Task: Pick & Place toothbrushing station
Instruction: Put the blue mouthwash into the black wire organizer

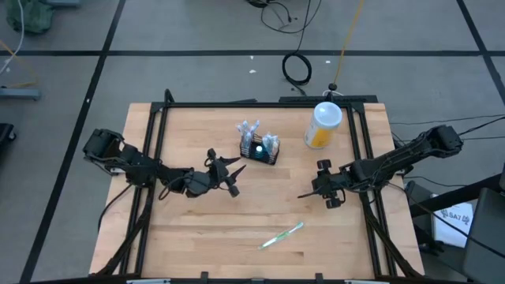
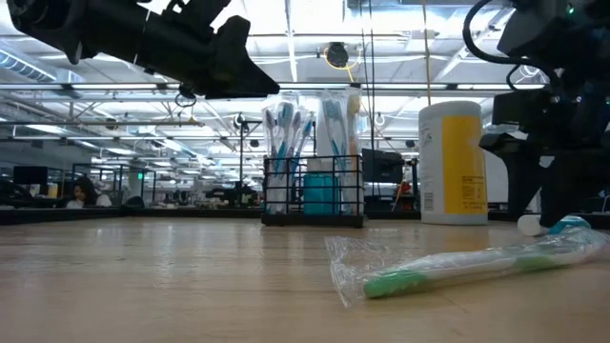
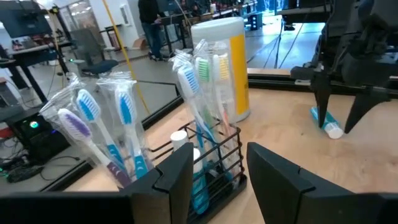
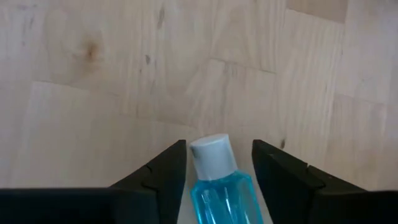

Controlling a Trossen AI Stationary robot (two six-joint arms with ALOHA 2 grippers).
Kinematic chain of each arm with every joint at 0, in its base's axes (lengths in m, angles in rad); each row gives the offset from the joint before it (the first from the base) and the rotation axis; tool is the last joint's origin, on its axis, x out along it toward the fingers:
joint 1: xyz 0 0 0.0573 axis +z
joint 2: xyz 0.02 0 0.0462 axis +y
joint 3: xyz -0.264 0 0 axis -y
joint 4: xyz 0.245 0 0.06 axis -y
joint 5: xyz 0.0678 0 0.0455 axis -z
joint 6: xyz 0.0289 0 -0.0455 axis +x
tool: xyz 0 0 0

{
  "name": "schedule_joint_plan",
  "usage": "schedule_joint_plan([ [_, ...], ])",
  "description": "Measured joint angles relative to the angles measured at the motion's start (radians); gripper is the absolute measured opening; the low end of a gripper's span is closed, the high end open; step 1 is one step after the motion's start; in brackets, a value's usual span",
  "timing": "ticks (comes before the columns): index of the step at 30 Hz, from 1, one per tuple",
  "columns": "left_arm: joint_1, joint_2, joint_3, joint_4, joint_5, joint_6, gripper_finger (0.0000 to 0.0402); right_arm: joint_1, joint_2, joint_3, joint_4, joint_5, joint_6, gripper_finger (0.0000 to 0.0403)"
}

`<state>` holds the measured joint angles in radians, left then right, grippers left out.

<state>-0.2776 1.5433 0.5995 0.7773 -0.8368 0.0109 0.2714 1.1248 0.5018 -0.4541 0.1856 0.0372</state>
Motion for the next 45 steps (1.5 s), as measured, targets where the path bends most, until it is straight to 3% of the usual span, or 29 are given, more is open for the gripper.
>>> schedule_joint_plan([
  [9,0.003,0.0,0.0,0.0,0.001,-0.003,0.0157,0.0,0.0,0.0,-0.054,-0.003,0.032,0.0246],
  [17,0.002,0.0,0.0,-0.012,0.002,-0.021,0.0157,-0.017,0.0,-0.005,-0.059,-0.003,0.06,0.0277],
  [30,-0.003,0.0,0.0,-0.012,0.002,-0.02,0.0157,-0.029,0.045,0.028,-0.037,-0.033,0.142,0.027],
  [39,0.015,0.0,0.0,-0.009,0.002,-0.02,0.0157,-0.03,0.089,0.103,-0.199,-0.058,0.24,0.027],
  [45,0.016,0.0,0.0,-0.01,0.012,-0.02,0.0157,-0.03,0.16,0.106,-0.206,-0.057,0.246,0.027],
])
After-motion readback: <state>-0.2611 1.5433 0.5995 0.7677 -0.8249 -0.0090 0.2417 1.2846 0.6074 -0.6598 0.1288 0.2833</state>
